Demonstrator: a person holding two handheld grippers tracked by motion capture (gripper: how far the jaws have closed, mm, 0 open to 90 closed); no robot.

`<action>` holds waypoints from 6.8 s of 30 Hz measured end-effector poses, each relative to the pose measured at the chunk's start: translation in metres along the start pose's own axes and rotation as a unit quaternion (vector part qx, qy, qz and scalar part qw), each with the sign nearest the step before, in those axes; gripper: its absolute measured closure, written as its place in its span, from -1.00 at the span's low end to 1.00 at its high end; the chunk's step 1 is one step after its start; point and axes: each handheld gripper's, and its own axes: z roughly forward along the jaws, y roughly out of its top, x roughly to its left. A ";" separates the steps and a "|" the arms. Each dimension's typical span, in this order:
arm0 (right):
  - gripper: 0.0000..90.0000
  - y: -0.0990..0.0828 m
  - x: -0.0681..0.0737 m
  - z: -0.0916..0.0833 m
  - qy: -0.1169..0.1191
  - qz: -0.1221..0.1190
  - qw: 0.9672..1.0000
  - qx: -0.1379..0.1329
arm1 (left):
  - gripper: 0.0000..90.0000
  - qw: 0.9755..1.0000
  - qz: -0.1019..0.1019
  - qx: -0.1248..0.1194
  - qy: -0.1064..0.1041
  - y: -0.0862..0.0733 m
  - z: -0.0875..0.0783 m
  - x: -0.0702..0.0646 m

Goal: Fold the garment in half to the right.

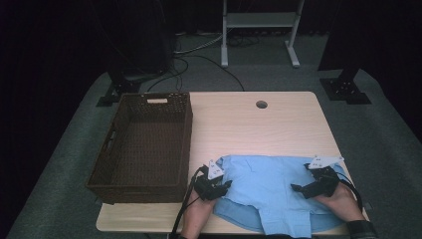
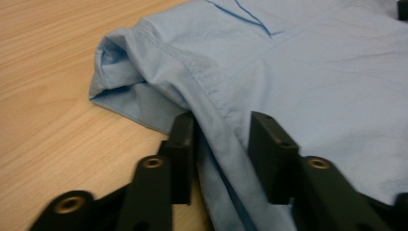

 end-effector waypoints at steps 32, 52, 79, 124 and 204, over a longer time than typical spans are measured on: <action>-1.00 0.053 0.000 0.052 0.041 -0.040 0.998 -0.004 | 0.97 0.998 -0.049 -0.024 -0.015 0.008 -0.014 0.006; -1.00 0.074 0.006 0.073 0.054 -0.058 0.997 -0.003 | 0.97 0.983 0.000 -0.130 -0.128 0.067 -0.049 0.006; -1.00 0.088 0.021 0.059 0.076 -0.098 0.991 -0.041 | 0.96 0.976 0.018 -0.158 -0.147 0.096 -0.029 -0.001; -1.00 0.061 0.036 0.040 0.109 -0.107 0.988 -0.031 | 0.96 0.982 0.015 -0.086 -0.169 0.108 0.030 -0.014; -1.00 0.036 0.035 0.037 0.088 -0.087 0.992 -0.004 | -0.97 0.998 0.031 0.038 0.037 0.075 0.085 0.081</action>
